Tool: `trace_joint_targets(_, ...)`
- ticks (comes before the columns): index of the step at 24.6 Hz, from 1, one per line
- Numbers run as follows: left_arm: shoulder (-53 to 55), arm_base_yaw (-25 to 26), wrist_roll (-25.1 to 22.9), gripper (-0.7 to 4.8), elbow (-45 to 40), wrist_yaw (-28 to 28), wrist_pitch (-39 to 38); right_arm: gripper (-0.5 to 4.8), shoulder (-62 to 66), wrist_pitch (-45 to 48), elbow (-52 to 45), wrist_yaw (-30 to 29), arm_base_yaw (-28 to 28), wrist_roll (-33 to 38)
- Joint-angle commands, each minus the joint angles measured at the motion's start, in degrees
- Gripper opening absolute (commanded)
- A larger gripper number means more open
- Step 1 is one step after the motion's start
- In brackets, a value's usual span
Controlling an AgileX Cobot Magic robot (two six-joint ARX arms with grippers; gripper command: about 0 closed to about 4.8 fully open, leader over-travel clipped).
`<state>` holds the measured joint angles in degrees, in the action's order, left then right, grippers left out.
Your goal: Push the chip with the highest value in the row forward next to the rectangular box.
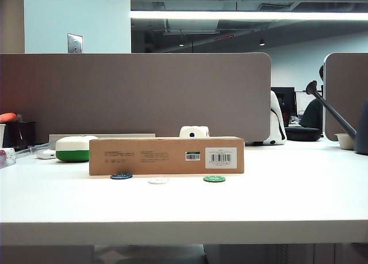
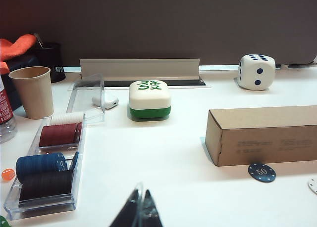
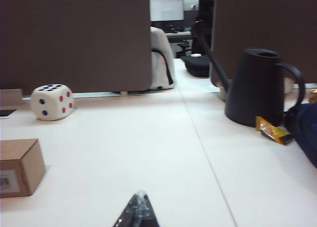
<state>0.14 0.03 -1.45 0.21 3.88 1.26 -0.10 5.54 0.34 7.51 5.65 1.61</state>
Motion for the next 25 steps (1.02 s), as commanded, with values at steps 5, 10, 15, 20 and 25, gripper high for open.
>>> trace_joint_targets(5,0.00,-0.02,-0.02,-0.05,0.22,0.00,0.52,-0.05,0.00,0.94,-0.26,0.31,-0.04,-1.90)
trace_joint_targets(10,0.00,-0.02,-0.02,-0.05,0.22,0.00,0.52,-0.05,0.00,0.72,-0.26,0.31,-0.04,-2.29)
trace_joint_targets(15,0.00,-0.02,-0.02,-0.05,0.22,0.00,0.52,-0.05,0.00,0.72,-0.26,0.31,-0.04,-3.23)
trace_joint_targets(20,0.00,-0.02,-0.02,-0.05,0.22,0.00,0.52,-0.05,0.00,0.66,-0.26,0.31,-0.04,-4.44)
trace_joint_targets(25,0.00,-0.02,-0.04,-0.05,0.22,0.00,0.52,-0.05,0.00,0.26,-0.26,0.28,-0.04,-4.42)
